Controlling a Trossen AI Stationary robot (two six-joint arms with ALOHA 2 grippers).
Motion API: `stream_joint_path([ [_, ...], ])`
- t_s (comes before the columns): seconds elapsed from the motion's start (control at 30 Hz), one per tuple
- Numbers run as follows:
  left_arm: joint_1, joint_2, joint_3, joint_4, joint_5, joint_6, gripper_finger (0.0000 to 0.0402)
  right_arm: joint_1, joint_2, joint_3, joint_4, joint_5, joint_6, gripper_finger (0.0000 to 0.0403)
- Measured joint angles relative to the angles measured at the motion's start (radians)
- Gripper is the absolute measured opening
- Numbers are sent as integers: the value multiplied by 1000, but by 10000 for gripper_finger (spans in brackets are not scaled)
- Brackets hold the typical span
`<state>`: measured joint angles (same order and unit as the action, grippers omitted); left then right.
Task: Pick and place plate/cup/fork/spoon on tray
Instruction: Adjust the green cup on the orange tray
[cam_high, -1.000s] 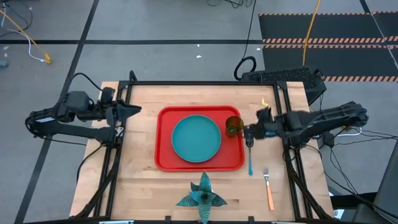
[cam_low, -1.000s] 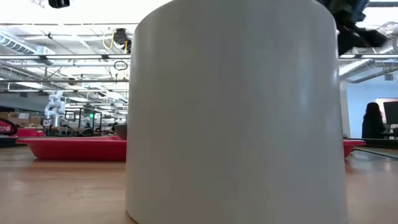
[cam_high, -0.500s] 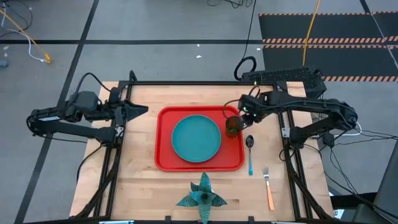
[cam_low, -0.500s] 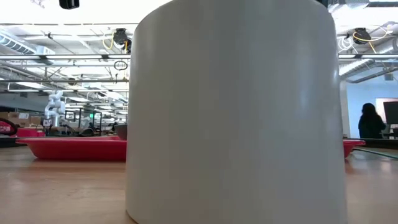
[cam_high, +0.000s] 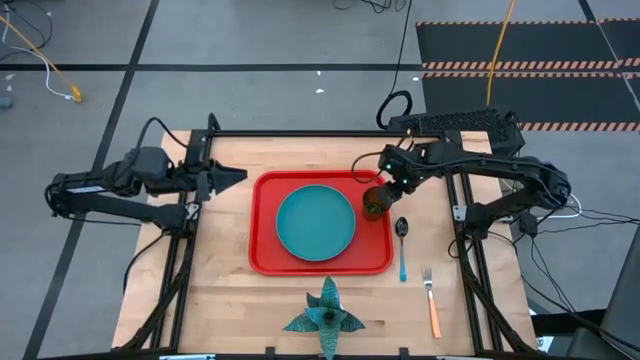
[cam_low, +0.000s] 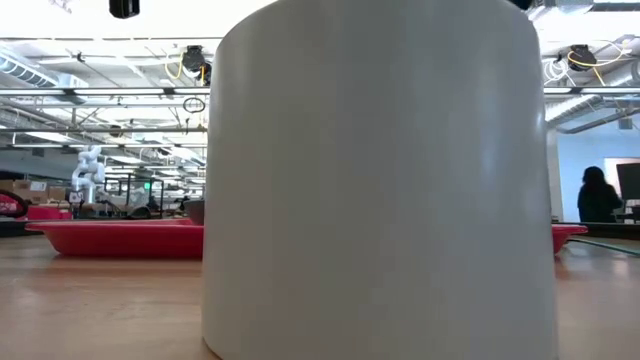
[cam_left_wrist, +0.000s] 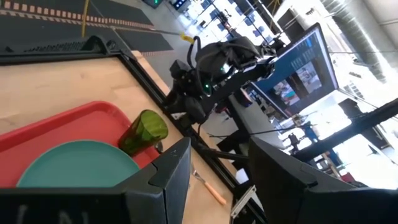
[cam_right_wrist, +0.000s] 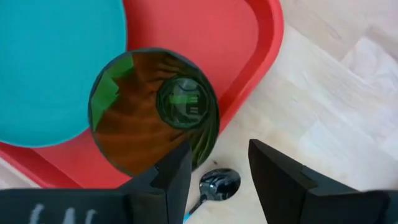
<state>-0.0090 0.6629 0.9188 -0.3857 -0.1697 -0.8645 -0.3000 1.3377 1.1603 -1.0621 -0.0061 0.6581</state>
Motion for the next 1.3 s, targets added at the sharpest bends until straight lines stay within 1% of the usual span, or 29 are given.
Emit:
stream_joint_path([
  [0.3,0,11,-1,45,1,-7,163,0,88,0,58,5,-30,153],
  [0.57,0,11,-1,47,2,7,163,0,163,0,111,5,-43,153],
  [0.73,0,11,-1,47,3,19,163,-1,167,0,159,12,-62,153],
  [0.97,0,11,-1,46,3,32,163,-2,177,0,176,61,-102,153],
  [1.3,0,11,-1,46,3,24,163,-24,195,0,256,87,-70,153],
])
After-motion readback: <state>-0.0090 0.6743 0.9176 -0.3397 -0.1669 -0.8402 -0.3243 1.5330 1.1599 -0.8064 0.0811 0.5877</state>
